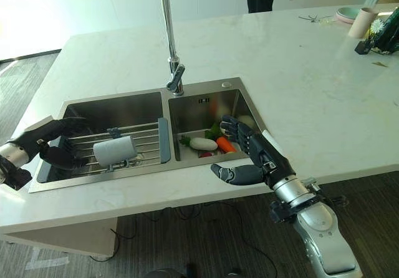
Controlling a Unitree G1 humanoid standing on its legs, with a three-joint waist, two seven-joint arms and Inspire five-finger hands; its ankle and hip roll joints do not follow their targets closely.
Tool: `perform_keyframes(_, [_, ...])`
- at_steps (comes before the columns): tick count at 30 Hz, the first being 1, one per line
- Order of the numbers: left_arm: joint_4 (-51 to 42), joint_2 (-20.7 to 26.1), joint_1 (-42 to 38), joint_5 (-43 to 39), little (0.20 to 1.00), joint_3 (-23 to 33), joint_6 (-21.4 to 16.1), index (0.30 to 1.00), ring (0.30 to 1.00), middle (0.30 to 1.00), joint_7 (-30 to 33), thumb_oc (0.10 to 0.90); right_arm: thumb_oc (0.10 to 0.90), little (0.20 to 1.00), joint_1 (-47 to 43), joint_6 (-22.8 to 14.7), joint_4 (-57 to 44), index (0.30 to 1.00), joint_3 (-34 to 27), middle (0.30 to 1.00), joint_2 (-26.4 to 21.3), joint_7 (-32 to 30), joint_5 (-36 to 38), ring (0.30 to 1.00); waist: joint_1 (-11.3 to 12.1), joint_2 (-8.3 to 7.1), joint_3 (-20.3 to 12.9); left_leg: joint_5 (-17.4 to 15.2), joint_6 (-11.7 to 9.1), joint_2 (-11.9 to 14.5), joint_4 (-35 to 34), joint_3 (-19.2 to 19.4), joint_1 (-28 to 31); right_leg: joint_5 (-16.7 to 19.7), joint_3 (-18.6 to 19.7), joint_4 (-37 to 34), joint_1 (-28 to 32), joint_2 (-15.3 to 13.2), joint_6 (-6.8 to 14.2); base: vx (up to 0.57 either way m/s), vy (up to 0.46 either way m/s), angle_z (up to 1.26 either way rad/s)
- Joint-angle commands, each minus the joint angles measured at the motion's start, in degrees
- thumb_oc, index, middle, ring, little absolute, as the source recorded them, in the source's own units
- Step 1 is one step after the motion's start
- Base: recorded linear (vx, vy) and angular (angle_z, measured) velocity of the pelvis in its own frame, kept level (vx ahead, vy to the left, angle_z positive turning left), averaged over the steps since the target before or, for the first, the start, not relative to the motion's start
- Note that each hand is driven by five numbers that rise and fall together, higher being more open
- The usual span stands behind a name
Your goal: Place the dishes in the dishwasher.
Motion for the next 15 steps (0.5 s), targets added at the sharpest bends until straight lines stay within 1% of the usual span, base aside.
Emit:
perform_keyframes(1, [-1.29,3.09,-9.59,-1.08,0.900,3.04,-1.71,0.900,0.900,0.900,3.77,0.800,0.800,0.900,-8.14,-6.26,-2.53,0.900,-0.46,0.900,-1.42,-0.29,2.17,0.900,-0.96,0.84,-4.03,-6.96,-6.46,6.88,0.61,4.66,2.34,-8.64,0.62,4.99,-1.82,1.84,2.77,-0.01,-0.011,-0.03])
perform_keyframes(9, [-0.89,1.55,-11.43,2.94,0.900,-1.70,0.49,0.900,0.900,0.900,1.63,0.800,0.800,0.900,-9.05,-6.42,-2.38,0.900,1.14,0.900,-1.92,-0.76,1.50,0.900,-1.42,0.63,-3.97,-7.04,-6.25,6.59,0.61,4.39,2.45,-8.66,1.67,4.99,-1.85,2.36,2.64,0.01,-0.001,-0.06])
perform_keyframes(15, [1.25,0.93,-13.06,3.77,0.900,-3.89,0.83,0.900,0.900,0.900,0.41,0.800,0.800,0.900,-9.23,-7.09,-1.52,0.900,1.52,0.900,-2.39,-0.95,1.44,0.900,-2.01,0.59,-3.97,-7.14,-6.07,6.82,0.61,5.32,2.69,-8.59,1.93,4.99,-1.93,2.52,2.53,0.01,0.000,-0.07])
